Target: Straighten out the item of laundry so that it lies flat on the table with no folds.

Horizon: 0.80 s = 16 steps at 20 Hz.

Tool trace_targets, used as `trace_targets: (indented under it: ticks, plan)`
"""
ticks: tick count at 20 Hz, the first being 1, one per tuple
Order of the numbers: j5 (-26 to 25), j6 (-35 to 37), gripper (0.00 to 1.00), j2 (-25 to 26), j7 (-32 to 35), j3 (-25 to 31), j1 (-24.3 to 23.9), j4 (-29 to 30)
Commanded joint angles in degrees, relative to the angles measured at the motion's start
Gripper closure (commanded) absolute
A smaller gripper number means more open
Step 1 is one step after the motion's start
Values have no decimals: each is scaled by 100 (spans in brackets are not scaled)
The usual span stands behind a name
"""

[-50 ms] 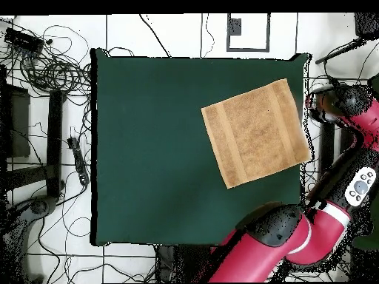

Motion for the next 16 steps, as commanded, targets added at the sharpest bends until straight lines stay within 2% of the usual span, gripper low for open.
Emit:
trace_targets:
  ticks: [1, 7, 16]
  plan:
    - [-1040, 152, 0, 286, -212, 1166, -124, 638]
    - [-1461, 188, 0, 238, -31, 1522, -234, 715]
    - [-2046, 346, 0, 174, -344, 2069, -299, 768]
